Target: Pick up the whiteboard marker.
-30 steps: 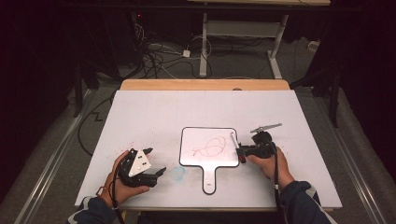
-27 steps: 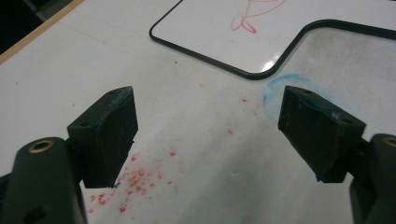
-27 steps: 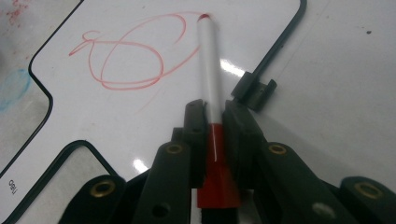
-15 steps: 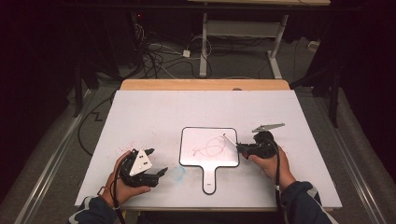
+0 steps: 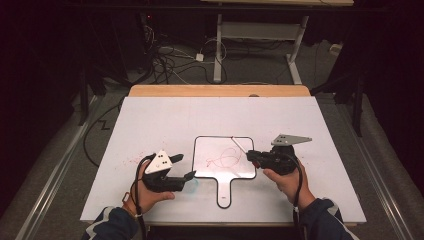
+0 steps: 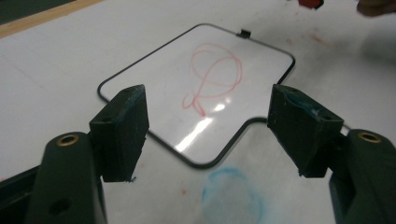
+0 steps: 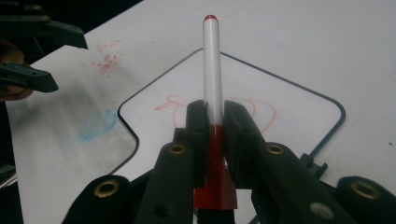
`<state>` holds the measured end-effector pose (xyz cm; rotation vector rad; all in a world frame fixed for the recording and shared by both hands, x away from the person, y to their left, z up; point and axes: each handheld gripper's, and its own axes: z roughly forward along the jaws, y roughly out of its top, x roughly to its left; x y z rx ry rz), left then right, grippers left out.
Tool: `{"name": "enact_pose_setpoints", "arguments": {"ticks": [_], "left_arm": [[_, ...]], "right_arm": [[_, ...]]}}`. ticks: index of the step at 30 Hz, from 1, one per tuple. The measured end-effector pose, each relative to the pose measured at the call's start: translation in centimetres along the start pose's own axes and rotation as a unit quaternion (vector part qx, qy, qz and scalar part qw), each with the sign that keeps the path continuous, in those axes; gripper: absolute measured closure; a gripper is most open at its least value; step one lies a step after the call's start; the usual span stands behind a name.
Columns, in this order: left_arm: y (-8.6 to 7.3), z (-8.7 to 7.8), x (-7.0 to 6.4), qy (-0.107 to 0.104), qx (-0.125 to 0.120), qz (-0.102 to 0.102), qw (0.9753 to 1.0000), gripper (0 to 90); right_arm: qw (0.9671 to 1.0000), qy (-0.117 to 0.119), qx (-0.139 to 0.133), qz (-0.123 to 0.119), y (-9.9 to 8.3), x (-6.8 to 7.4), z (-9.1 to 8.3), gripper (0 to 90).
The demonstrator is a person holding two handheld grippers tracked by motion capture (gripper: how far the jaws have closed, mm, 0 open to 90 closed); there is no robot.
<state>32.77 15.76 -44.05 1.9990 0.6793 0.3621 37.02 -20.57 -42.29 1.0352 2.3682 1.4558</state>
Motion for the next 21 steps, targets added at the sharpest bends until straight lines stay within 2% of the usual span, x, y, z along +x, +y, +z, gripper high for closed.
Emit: {"name": "enact_pose_setpoints", "arguments": {"ticks": [4,5,6,7,8,9,10,13,15,16,17,18,19,20,21], "left_arm": [[1.5,1.2,-0.4,-0.028,-0.016,-0.007,0.9995,39.1],[2.3,1.8,-0.6,-0.043,-0.026,-0.015,0.9986,41.6],[2.3,1.8,-0.6,-0.043,-0.026,-0.015,0.9986,42.2],[2.7,2.1,-0.6,-0.05,-0.033,-0.02,0.998,42.7],[3.4,2.8,-0.7,-0.066,-0.044,-0.035,0.9963,42.9],[3.4,2.8,-0.7,-0.066,-0.044,-0.035,0.9963,42.9],[4.1,3.5,-0.8,-0.074,-0.051,-0.042,0.995,42.3],[4.8,4.5,-1.2,-0.083,-0.057,-0.052,0.9936,39.6],[4.9,4.8,-1.3,-0.086,-0.059,-0.055,0.993,39.2],[5.2,5.3,-1.4,-0.099,-0.065,-0.065,0.9909,39.5],[5.2,5.3,-1.4,-0.099,-0.065,-0.065,0.9909,39.7],[5.5,5.8,-1.9,-0.106,-0.076,-0.083,0.988,40.2],[5.6,5.9,-2.0,-0.108,-0.079,-0.084,0.9875,41.6],[5.6,5.9,-1.9,-0.104,-0.073,-0.066,0.9898,42.9],[5.7,6.1,-2.3,-0.108,-0.081,-0.08,0.9876,44.1]], "right_arm": [[0.9997,0.014,-0.015,-0.011,0.1,1.0,0.2,81.9],[0.9997,0.017,-0.016,-0.012,0.0,1.2,0.2,81.9],[0.9997,0.017,-0.016,-0.012,0.0,1.2,0.2,81.9],[0.9991,0.027,-0.024,-0.019,0.0,1.7,0.3,81.9],[0.999,0.029,-0.027,-0.022,0.0,2.0,0.3,81.9],[0.999,0.029,-0.027,-0.022,0.0,2.0,0.3,81.9],[0.9982,0.038,-0.035,-0.03,0.0,2.5,0.3,81.9],[0.997,0.05,-0.043,-0.041,0.0,3.1,0.4,81.9],[0.9965,0.05,-0.045,-0.05,0.0,3.5,0.4,81.9],[0.9961,0.056,-0.046,-0.05,0.0,3.6,0.4,81.9],[0.996,0.057,-0.045,-0.052,-0.1,3.7,0.4,81.9],[0.9959,0.056,-0.044,-0.055,-0.1,3.8,0.5,81.9],[0.9958,0.058,-0.044,-0.054,-0.1,3.8,0.5,81.9],[0.9957,0.059,-0.045,-0.055,-0.2,3.9,0.6,81.9],[0.9956,0.061,-0.046,-0.055,-0.2,3.9,0.6,81.9]]}}
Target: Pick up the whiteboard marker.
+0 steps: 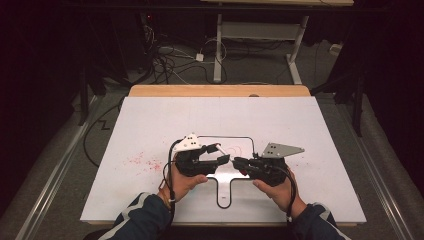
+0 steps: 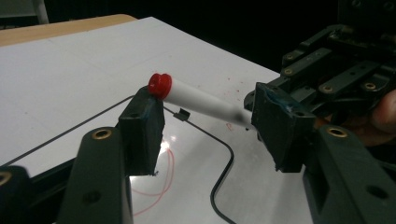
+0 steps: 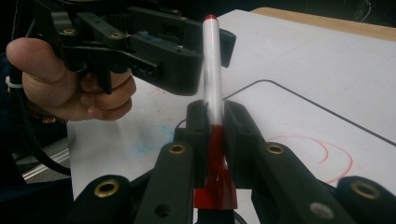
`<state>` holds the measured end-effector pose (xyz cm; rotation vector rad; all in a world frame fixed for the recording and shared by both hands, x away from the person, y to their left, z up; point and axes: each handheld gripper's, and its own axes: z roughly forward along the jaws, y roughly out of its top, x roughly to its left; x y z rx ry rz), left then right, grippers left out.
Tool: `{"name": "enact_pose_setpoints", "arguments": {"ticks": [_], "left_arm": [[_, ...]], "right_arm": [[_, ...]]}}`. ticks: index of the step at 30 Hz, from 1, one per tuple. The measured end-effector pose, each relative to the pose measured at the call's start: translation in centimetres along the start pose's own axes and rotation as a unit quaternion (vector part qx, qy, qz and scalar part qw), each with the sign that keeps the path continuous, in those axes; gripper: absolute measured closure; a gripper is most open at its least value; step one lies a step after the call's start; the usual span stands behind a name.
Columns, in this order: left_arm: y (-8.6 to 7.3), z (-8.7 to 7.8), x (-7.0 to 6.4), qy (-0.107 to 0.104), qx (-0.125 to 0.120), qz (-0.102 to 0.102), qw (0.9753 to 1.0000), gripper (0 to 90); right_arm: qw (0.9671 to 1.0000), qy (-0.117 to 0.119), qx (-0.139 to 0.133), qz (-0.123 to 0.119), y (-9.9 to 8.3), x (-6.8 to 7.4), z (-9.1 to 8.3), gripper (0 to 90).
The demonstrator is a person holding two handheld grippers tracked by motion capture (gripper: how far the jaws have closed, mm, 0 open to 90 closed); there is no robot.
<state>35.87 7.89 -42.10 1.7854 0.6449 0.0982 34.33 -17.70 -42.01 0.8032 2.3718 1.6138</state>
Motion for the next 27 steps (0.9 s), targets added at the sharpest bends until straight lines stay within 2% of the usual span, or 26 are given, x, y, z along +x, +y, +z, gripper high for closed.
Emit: {"name": "enact_pose_setpoints", "arguments": {"ticks": [4,5,7,10,11,12,18,21,25,26,27], "left_arm": [[0.0,0.3,-0.2,-0.017,-0.009,-0.002,0.9998,55.0],[0.1,0.2,0.0,-0.018,-0.004,0.01,0.9998,57.2],[0.1,0.2,0.1,-0.025,-0.007,0.005,0.9996,57.5],[0.2,0.2,0.1,-0.037,-0.009,0.009,0.9992,66.0],[0.1,0.3,0.0,-0.043,-0.014,0.001,0.999,68.1],[0.2,0.3,0.0,-0.046,-0.014,0.001,0.9989,69.4],[0.4,0.3,-0.2,-0.054,-0.01,0.02,0.9983,75.2],[0.6,0.5,-0.7,-0.061,-0.008,0.038,0.9974,77.8],[0.7,0.5,-0.9,-0.058,-0.006,0.048,0.9972,78.6],[0.8,0.5,-0.9,-0.053,-0.005,0.061,0.9967,78.7],[0.8,0.5,-0.9,-0.053,-0.005,0.061,0.9967,78.8]], "right_arm": [[1.0,0.004,-0.003,0.0,-0.2,0.0,0.2,81.9],[1.0,0.006,-0.002,-0.002,-0.2,0.0,0.2,81.9],[1.0,0.007,0.001,-0.004,-0.3,0.1,0.4,81.9],[0.9999,0.006,0.002,-0.011,-0.3,0.2,0.5,81.9],[0.9999,0.008,0.003,-0.012,-0.3,0.2,0.6,81.9],[0.9999,0.007,0.004,-0.013,-0.3,0.3,0.6,81.8],[0.9995,0.0,0.008,-0.032,-0.4,0.6,0.9,81.8],[0.9992,-0.006,0.009,-0.04,-0.4,0.7,1.0,81.1],[0.9992,-0.006,0.006,-0.04,-0.5,0.6,1.1,80.3],[0.9992,-0.006,0.005,-0.04,-0.5,0.6,1.1,79.9],[0.9992,-0.007,0.004,-0.04,-0.5,0.6,1.1,78.4]]}}
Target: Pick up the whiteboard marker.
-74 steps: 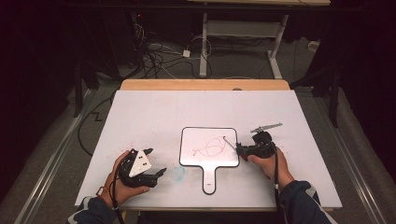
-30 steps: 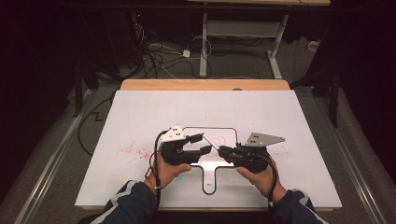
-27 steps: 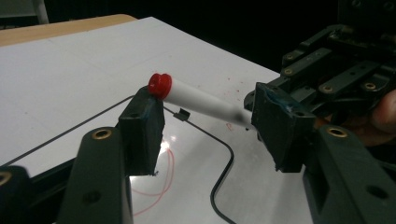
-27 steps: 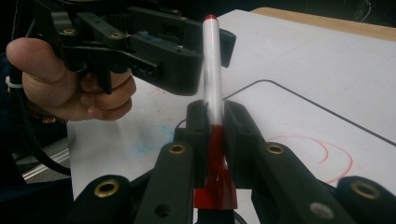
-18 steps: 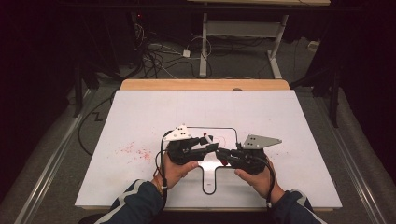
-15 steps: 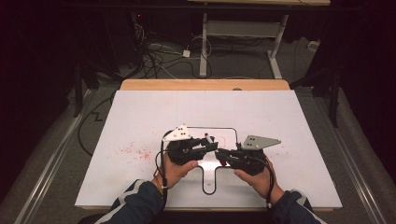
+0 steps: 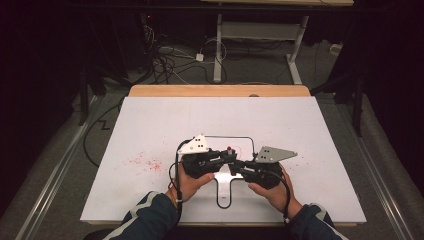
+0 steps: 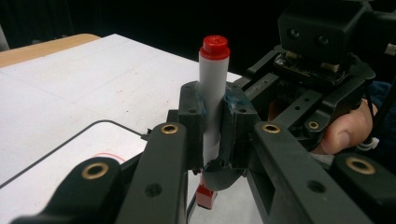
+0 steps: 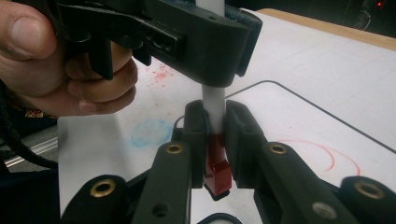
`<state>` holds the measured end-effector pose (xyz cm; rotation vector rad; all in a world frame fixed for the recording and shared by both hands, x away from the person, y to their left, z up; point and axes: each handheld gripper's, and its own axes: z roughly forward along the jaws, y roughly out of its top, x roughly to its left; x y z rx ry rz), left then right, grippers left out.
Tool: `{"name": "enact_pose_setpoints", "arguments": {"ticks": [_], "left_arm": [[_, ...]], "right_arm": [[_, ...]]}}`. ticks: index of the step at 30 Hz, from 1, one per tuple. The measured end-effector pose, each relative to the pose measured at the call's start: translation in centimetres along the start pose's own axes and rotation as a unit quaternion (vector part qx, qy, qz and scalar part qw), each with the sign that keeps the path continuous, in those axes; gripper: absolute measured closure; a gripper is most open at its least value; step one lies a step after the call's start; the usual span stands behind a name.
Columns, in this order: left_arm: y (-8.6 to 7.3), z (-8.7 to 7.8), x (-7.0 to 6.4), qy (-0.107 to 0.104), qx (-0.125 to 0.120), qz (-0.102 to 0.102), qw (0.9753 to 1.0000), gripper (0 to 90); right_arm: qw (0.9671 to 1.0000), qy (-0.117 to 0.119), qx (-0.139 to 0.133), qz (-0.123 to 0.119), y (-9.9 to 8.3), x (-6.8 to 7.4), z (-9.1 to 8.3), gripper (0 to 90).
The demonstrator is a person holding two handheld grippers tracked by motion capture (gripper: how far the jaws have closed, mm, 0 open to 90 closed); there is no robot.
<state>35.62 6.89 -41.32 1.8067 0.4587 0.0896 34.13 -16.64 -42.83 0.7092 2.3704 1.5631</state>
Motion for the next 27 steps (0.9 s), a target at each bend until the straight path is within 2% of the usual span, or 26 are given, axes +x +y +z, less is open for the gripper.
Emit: {"name": "enact_pose_setpoints", "arguments": {"ticks": [2,4,6,8,9,13,15,18,21,24,25,27], "left_arm": [[0.2,-0.1,-0.1,0.007,0.003,0.009,0.9999,78.8],[0.2,-0.2,-0.1,0.01,0.002,0.012,0.9999,78.8],[0.4,-0.6,-0.1,0.026,0.002,0.023,0.9994,78.8],[0.4,-0.8,-0.1,0.03,0.001,0.024,0.9993,78.8],[0.3,-1.0,0.1,0.038,0.009,0.032,0.9987,78.8],[0.0,-1.4,0.4,0.065,0.013,0.039,0.997,78.8],[0.0,-1.5,0.6,0.07,0.019,0.045,0.9963,78.8],[0.1,-1.7,0.5,0.085,0.03,0.066,0.9937,78.9],[0.0,-1.9,0.6,0.092,0.033,0.071,0.9927,78.9],[-0.1,-2.1,0.8,0.098,0.039,0.074,0.9916,78.9],[-0.2,-2.3,1.0,0.105,0.045,0.078,0.9904,78.9],[-0.3,-2.5,1.1,0.107,0.045,0.075,0.9904,78.9]], "right_arm": [[1.0,-0.008,-0.004,0.005,-0.1,-0.1,0.0,66.2],[0.9999,-0.011,-0.001,0.007,-0.2,-0.4,0.0,62.1],[0.9999,-0.016,-0.001,0.006,-0.1,-0.5,-0.2,54.4],[0.9997,-0.026,-0.001,-0.002,-0.1,-0.4,-0.8,51.1],[0.9993,-0.035,0.0,-0.011,-0.1,-0.3,-1.1,49.1],[0.9975,-0.065,0.006,-0.028,-0.5,-0.6,-2.5,47.1],[0.9969,-0.073,0.007,-0.026,-0.8,-1.0,-3.2,45.8],[0.9958,-0.089,0.007,-0.021,-0.8,-1.6,-4.1,44.3],[0.9949,-0.099,0.004,-0.021,-0.8,-1.7,-4.6,43.4],[0.9916,-0.124,0.01,-0.035,-1.2,-1.6,-5.7,42.2],[0.9908,-0.129,0.012,-0.039,-1.3,-1.6,-6.0,41.6],[0.9888,-0.142,0.014,-0.044,-1.7,-1.4,-6.5,39.0]]}}
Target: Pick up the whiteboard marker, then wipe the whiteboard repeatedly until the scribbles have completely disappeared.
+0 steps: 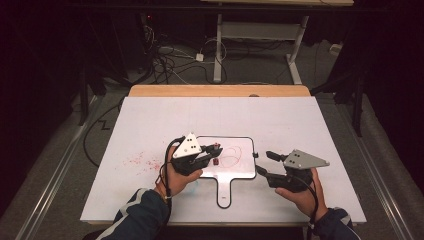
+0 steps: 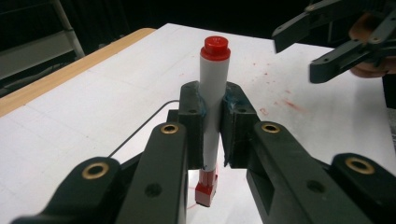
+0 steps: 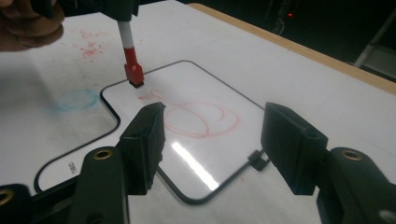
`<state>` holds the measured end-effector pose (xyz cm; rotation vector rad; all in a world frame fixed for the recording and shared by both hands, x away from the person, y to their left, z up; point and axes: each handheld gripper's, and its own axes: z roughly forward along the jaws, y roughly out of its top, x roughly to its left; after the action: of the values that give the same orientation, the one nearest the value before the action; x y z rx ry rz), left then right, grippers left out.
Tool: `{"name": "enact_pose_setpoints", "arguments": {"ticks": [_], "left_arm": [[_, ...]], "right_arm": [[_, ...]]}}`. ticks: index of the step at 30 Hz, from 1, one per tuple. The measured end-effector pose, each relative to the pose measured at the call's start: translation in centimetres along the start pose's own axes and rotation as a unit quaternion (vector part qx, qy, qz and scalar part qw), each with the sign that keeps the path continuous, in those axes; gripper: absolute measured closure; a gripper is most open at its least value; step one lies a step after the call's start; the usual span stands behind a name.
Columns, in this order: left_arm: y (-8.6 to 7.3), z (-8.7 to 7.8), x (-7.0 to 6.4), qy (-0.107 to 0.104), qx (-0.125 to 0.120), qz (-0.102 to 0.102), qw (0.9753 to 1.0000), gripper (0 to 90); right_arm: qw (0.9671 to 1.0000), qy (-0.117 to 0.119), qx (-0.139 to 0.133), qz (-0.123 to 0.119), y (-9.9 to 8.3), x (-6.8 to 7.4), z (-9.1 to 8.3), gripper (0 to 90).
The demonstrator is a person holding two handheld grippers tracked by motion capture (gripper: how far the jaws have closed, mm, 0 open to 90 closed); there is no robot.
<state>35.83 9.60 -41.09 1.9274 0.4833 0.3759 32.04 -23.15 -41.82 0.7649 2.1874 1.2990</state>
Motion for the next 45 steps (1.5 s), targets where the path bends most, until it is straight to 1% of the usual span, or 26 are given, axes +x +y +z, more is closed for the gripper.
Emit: {"name": "enact_pose_setpoints", "arguments": {"ticks": [1,2,3,4,5,7,8,9,13,17,20,26,29,32,34,39,42,45], "left_arm": [[0.0,0.0,0.0,0.0,0.0,0.0,1.0,78.9],[0.0,-0.1,0.0,0.002,0.001,0.001,1.0,78.9],[0.0,-0.2,0.1,0.006,0.002,0.003,1.0,78.9],[-0.1,-0.2,0.1,0.006,0.003,0.003,1.0,78.8],[-0.1,-0.4,0.2,0.006,0.006,0.005,1.0,78.8],[-0.2,-0.4,0.3,0.005,0.007,0.004,1.0,78.8],[-0.3,-0.5,0.4,0.006,0.009,0.005,0.9999,78.8],[-0.4,-0.5,0.5,0.005,0.01,0.005,0.9999,78.8],[-0.8,-0.8,0.8,0.009,0.012,-0.001,0.9999,78.8],[-0.8,-1.1,0.7,0.014,0.014,0.003,0.9998,78.8],[-0.7,-1.2,0.8,0.016,0.014,0.005,0.9998,78.8],[-1.0,-0.9,1.0,0.018,0.023,0.009,0.9995,78.8],[-1.1,-0.7,1.2,0.02,0.026,0.007,0.9995,78.8],[-1.1,-0.4,1.3,0.023,0.027,0.004,0.9994,78.9],[-1.0,0.1,1.3,0.022,0.029,0.005,0.9993,78.8],[-1.4,1.4,1.6,0.024,0.044,0.009,0.9987,78.8],[-1.7,1.9,1.9,0.025,0.047,0.006,0.9986,78.8],[-1.9,2.3,2.0,0.029,0.058,0.01,0.9979,78.8]], "right_arm": [[0.9999,-0.013,0.001,-0.001,-0.2,0.0,-0.3,37.3],[0.9999,-0.013,0.001,-0.001,-0.2,0.0,-0.3,37.3],[0.9996,-0.027,0.003,-0.002,-0.4,0.1,-0.5,35.2],[0.9993,-0.035,0.006,-0.011,-0.7,0.2,-0.7,33.7],[0.9984,-0.049,0.006,-0.026,-1.0,0.3,-1.1,31.8],[0.9984,-0.051,0.003,-0.026,-1.2,0.2,-1.4,30.6],[0.9983,-0.055,-0.004,-0.018,-1.6,0.0,-1.8,28.7],[0.9983,-0.056,-0.005,-0.013,-1.8,0.0,-2.0,28.1],[0.9983,-0.057,-0.007,-0.009,-2.3,-0.3,-2.5,28.1],[0.9982,-0.058,-0.004,-0.013,-2.5,-0.3,-2.6,28.2],[0.9981,-0.056,0.008,-0.022,-2.7,-0.2,-2.3,28.3],[0.9982,-0.054,0.012,-0.021,-2.7,-0.3,-2.0,28.3],[0.9983,-0.052,0.015,-0.023,-2.8,-0.3,-1.8,28.3],[0.9983,-0.051,0.019,-0.02,-3.0,-0.3,-1.7,28.3],[0.9983,-0.051,0.02,-0.018,-3.0,-0.3,-1.7,28.3],[0.9983,-0.05,0.02,-0.022,-3.0,-0.3,-1.5,28.4],[0.9983,-0.049,0.023,-0.021,-3.2,-0.3,-1.5,28.6],[0.9984,-0.045,0.022,-0.024,-3.3,-0.1,-1.5,28.7]]}}
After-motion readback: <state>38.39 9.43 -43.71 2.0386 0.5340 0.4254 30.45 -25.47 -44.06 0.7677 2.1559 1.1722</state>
